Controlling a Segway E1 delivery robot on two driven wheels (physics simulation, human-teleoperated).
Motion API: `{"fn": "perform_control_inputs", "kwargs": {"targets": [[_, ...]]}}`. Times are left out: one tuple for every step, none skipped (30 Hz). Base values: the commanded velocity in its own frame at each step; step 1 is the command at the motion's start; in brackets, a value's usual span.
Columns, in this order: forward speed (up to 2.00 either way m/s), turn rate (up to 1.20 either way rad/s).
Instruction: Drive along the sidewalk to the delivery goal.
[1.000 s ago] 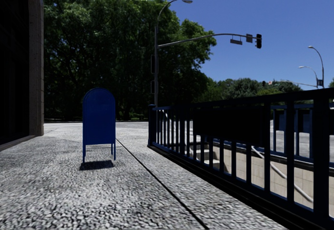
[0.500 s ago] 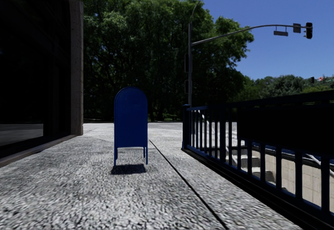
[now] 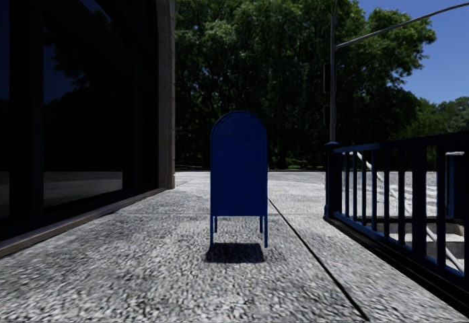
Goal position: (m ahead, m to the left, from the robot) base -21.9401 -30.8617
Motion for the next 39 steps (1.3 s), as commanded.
{"fn": "perform_control_inputs", "kwargs": {"targets": [[0.68, 0.74], [0.68, 0.74], [0.68, 0.74], [0.68, 0.74], [0.68, 0.74], [0.67, 0.74], [0.67, 0.74], [0.67, 0.74], [0.67, 0.74], [0.69, 0.74], [0.83, 0.74], [0.83, 0.74], [1.06, 0.68], [1.17, 0.62], [1.21, 0.45], [1.23, 0.26], [1.23, 0.26], [1.24, 0.17], [1.24, 0.11], [1.24, 0.11], [1.24, 0.10], [1.24, 0.09], [1.24, 0.11], [1.24, 0.11], [1.24, 0.16], [1.24, 0.26], [1.24, 0.35], [1.24, 0.44], [1.24, 0.44], [1.24, 0.46], [1.24, 0.46], [1.24, 0.46], [1.24, 0.46], [1.24, 0.46], [1.24, 0.46], [1.24, 0.41], [1.24, 0.41], [1.23, 0.00], [1.23, 0.00]]}}
